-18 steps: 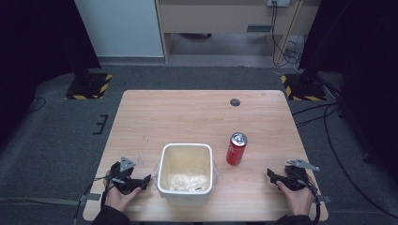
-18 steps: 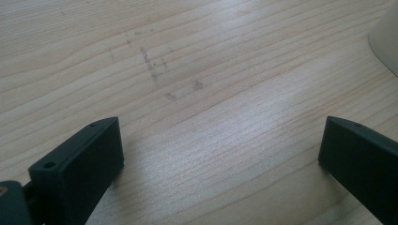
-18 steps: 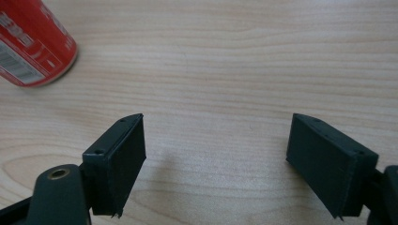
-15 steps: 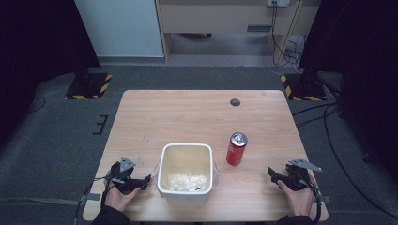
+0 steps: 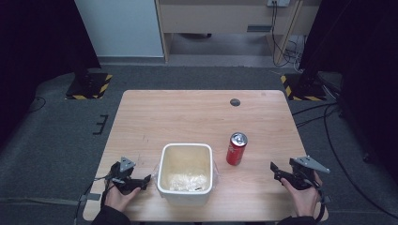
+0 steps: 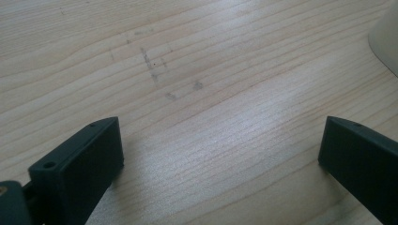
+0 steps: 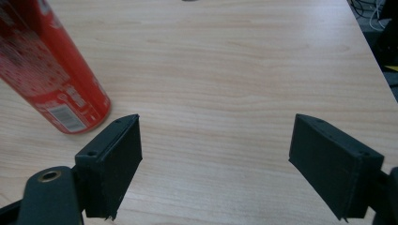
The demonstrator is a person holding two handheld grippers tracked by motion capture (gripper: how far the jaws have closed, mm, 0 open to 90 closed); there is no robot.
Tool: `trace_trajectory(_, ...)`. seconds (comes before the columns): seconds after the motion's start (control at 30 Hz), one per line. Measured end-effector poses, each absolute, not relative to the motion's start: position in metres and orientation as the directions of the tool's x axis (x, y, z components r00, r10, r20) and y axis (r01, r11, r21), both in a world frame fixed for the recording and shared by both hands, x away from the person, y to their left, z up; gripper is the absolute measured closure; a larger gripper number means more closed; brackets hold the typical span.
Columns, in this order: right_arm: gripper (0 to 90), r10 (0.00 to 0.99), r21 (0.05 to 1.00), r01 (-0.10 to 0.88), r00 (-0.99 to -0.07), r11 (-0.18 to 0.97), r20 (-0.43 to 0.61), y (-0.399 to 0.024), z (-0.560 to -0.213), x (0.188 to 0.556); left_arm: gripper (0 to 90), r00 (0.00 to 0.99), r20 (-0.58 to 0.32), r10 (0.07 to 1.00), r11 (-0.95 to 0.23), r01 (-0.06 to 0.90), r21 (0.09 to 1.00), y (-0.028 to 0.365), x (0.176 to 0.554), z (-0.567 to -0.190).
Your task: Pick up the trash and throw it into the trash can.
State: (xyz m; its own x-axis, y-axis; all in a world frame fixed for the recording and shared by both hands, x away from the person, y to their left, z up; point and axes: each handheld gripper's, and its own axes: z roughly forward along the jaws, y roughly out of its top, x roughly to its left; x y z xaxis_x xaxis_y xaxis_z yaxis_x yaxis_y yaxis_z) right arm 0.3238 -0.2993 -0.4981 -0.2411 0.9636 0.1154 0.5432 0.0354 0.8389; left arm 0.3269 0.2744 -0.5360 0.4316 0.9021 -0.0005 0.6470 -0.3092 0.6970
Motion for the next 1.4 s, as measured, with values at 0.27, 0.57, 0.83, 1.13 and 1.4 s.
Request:
trace_trajectory(0.27,17.0,0.952,0.872,0.488,-0.282,0.039,0.115,-0.292,-0.478,0.321,0.0,0.432,0.0,0.902,-0.309,0.647,0.697,0.274,0.327,-0.536)
trace_trajectory(0.57,16.6,0.941,0.894,0.445,-0.316,0.038,0.117,-0.283,-0.461,0.319,0.0,0.431,0.001,0.902,-0.309,0.647,0.697,0.274,0.327,-0.536)
trace_trajectory(0.83,16.0,0.929,0.911,0.409,-0.355,0.053,0.105,-0.273,-0.442,0.325,0.0,0.431,0.0,0.902,-0.309,0.647,0.697,0.274,0.327,-0.536)
trace_trajectory(1.13,15.6,0.912,0.934,0.357,-0.392,0.026,0.124,-0.258,-0.419,0.34,0.0,0.431,0.0,0.902,-0.309,0.647,0.697,0.274,0.328,-0.536)
trace_trajectory(1.4,15.6,0.896,0.943,0.33,-0.428,0.032,0.119,-0.237,-0.406,0.357,0.0,0.431,0.0,0.902,-0.309,0.647,0.697,0.274,0.328,-0.536)
